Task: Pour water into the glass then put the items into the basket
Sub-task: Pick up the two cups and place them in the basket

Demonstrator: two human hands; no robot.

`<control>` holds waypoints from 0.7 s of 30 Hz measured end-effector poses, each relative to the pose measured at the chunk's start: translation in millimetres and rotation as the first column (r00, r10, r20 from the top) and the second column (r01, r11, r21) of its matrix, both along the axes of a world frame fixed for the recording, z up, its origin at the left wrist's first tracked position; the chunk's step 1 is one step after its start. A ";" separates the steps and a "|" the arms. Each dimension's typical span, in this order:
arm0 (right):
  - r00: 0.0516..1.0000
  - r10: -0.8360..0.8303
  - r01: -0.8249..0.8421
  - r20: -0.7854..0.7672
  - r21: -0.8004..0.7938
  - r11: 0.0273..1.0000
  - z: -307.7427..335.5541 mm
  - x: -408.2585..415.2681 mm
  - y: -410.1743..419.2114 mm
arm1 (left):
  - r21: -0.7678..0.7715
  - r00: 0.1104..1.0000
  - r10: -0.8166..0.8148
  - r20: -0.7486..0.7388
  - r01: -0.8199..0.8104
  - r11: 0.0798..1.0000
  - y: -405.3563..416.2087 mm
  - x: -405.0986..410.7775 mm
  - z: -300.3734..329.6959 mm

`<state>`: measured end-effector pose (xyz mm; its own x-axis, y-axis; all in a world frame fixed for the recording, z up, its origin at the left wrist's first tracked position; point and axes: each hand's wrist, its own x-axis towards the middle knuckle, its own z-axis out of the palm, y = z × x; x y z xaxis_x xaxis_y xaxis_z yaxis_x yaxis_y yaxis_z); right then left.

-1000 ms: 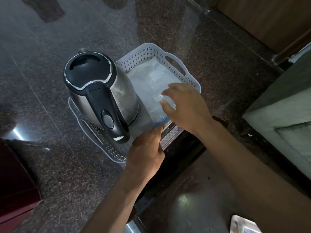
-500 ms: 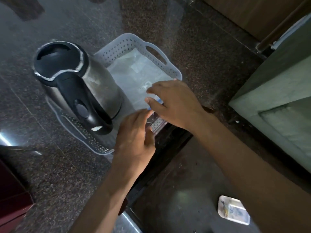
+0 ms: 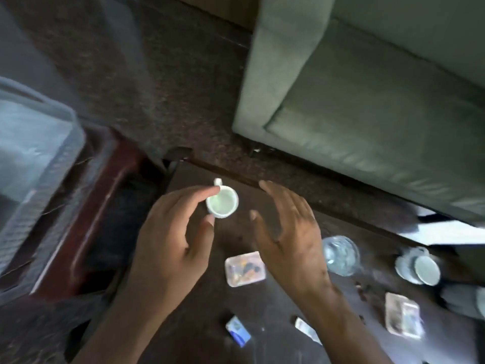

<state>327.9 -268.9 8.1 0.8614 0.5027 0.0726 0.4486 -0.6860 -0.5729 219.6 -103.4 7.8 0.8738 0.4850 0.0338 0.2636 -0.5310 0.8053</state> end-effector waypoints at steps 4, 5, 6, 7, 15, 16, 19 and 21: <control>0.987 -0.156 0.151 -0.032 -0.115 0.982 -4.1 18.0 -96.5 | -0.137 0.986 -0.166 -0.032 0.161 0.978 -62.9 34.4 1.5; 0.978 -0.200 0.191 -0.053 -0.135 0.972 -5.6 21.4 -118.9 | -0.177 0.977 -0.210 -0.044 0.199 0.964 -77.6 42.3 0.7; 0.965 -0.253 0.242 -0.061 -0.152 0.958 -6.7 25.8 -148.5 | -0.206 0.966 -0.255 -0.051 0.240 0.949 -98.4 53.4 -0.7; 0.957 -0.286 0.276 -0.043 -0.163 0.947 -8.7 28.9 -166.9 | -0.228 0.958 -0.282 -0.049 0.264 0.937 -109.4 58.8 -0.3; 0.804 -0.594 0.572 -0.009 -0.258 0.778 -45.0 53.1 -304.0 | -0.244 0.925 -0.380 0.005 0.370 0.897 -214.8 106.0 -7.5; 0.782 -0.622 0.587 -0.044 -0.285 0.758 -52.0 59.1 -315.1 | -0.248 0.920 -0.391 0.004 0.380 0.891 -226.3 111.0 -10.8; 0.719 -0.672 0.574 -0.175 -0.395 0.717 -72.9 78.5 -342.7 | -0.262 0.899 -0.437 -0.018 0.418 0.870 -253.4 122.8 -19.6; 0.685 -0.683 0.558 -0.255 -0.419 0.716 -86.5 87.3 -356.4 | -0.253 0.887 -0.461 -0.039 0.437 0.863 -268.9 129.3 -24.7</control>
<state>415.2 -625.3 -78.4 0.9046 -0.2174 -0.3667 -0.3439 -0.8805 -0.3264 348.9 -372.3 -16.9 0.9920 0.0232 -0.1237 0.1222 -0.4130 0.9025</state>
